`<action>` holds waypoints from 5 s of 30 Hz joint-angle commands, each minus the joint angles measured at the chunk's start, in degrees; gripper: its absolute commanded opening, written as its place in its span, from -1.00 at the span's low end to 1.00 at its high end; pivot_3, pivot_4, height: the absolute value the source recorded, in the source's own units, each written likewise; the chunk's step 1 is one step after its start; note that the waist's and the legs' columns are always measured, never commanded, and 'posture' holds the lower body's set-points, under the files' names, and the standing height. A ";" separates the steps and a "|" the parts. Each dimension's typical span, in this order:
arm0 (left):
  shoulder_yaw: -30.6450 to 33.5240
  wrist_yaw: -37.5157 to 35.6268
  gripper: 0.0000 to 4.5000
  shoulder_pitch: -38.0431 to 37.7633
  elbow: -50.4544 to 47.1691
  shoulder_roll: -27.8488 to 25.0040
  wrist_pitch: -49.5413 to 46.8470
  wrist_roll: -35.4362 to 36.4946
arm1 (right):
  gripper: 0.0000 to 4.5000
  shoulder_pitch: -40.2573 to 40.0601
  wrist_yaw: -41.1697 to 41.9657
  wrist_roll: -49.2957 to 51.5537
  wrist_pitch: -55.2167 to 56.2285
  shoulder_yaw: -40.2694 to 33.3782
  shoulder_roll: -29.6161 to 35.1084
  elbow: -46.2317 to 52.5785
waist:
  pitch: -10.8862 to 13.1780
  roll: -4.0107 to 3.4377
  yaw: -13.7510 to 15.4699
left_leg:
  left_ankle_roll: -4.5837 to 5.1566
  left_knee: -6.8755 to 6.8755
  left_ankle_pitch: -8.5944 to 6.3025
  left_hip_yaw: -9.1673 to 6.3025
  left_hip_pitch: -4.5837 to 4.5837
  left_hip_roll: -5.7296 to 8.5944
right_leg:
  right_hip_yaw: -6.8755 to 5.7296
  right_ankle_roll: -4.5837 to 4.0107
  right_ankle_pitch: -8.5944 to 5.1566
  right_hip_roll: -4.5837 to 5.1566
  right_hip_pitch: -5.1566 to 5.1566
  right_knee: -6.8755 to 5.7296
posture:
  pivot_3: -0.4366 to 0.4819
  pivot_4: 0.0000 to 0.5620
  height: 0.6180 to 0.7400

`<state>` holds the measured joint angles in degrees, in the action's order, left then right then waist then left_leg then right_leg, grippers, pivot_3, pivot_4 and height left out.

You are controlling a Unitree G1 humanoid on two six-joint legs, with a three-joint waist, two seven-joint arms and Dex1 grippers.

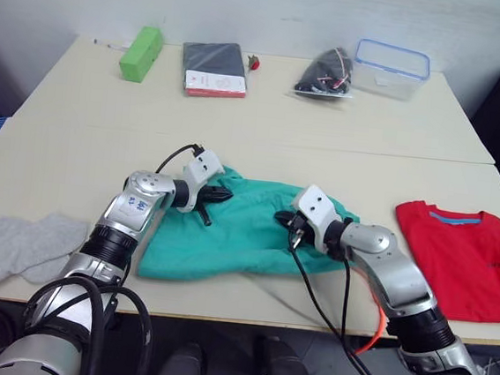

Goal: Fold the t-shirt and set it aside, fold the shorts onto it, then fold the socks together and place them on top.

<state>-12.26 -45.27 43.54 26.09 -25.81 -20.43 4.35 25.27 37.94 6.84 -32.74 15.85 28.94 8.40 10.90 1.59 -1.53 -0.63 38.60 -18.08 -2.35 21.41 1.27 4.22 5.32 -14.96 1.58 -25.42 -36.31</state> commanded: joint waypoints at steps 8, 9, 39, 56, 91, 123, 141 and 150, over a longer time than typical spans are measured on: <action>1.13 -0.30 -1.00 -0.19 7.26 -1.81 5.38 -2.46 | -0.98 -15.46 1.84 0.94 -3.09 -10.58 11.71 8.51 | -0.10 0.05 0.07 | 0.06 -0.39 0.02 -0.18 -0.89 0.01 | -0.20 0.02 0.01 0.02 1.08 0.50 | -0.05 -0.47 1.00; 1.20 -0.42 -1.00 -0.13 7.63 -1.92 5.86 -2.53 | -0.98 -16.94 2.17 1.39 -3.02 -12.09 12.67 9.00 | -0.10 0.05 0.06 | 0.06 -0.47 0.02 -0.18 -1.06 0.01 | -0.21 0.02 0.00 0.01 1.26 0.59 | -0.05 -0.47 1.00; -7.73 -13.26 -1.00 -1.10 -10.78 3.41 5.51 -0.70 | -0.98 -12.66 -6.21 6.92 -3.03 -12.82 1.04 17.22 | -0.04 -0.06 1.05 | 0.08 -0.61 0.02 -0.51 -0.85 0.03 | -0.52 0.00 -0.03 0.15 1.22 0.90 | -0.05 -0.47 1.00; -7.68 -16.27 -1.00 3.28 4.98 7.99 17.37 -3.45 | 0.03 -46.15 -32.31 52.35 -34.30 -48.44 -22.16 49.41 | -0.05 -0.10 1.11 | 0.13 -0.54 0.14 -0.43 -0.37 -0.02 | -0.43 0.02 0.01 0.14 0.81 0.76 | -0.05 -0.47 1.00; -3.16 -16.39 -1.00 -4.56 -10.11 0.33 9.40 -1.94 | -0.24 -32.44 -44.03 60.58 -14.83 -35.67 -17.36 20.74 | -0.07 -0.10 -0.22 | 0.15 -0.59 0.14 -0.54 -0.29 -0.06 | 0.04 0.06 0.06 0.12 0.73 0.84 | -0.05 -0.47 1.00; 8.42 -4.91 -1.00 -11.86 -21.01 -1.08 -1.98 3.99 | -0.99 6.50 -3.43 37.28 -11.70 -2.33 3.49 17.41 | -0.03 -0.15 -0.16 | 0.15 -0.58 0.14 -0.55 -0.20 -0.07 | -0.08 0.03 0.07 0.12 0.59 0.86 | -0.05 -0.47 1.00; 28.35 5.97 -1.00 -24.08 -41.73 -13.03 -15.84 10.97 | -0.35 16.23 13.75 16.53 -2.97 13.64 -10.62 -3.77 | -0.03 -0.15 0.27 | 0.00 -0.65 0.16 -0.51 0.16 -0.01 | -0.58 -0.09 0.06 0.28 0.00 0.68 | -0.05 -0.47 1.00; 15.94 0.22 -1.00 -13.17 -45.21 -10.76 -18.11 16.36 | 0.99 16.54 16.73 15.84 -4.52 11.49 -11.75 -3.03 | -0.03 -0.15 -0.12 | 0.00 -0.70 0.16 -0.53 0.19 0.10 | -0.78 -0.09 0.06 0.43 0.00 0.72 | -0.05 -0.47 1.00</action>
<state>6.08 -42.56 29.07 -15.75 -36.62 -38.38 18.56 41.40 54.21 22.54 -37.48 28.83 17.31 3.83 10.87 1.45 -1.65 -0.63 37.89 -17.92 -2.86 21.60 1.37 3.46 5.22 -14.91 1.99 -25.44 -35.59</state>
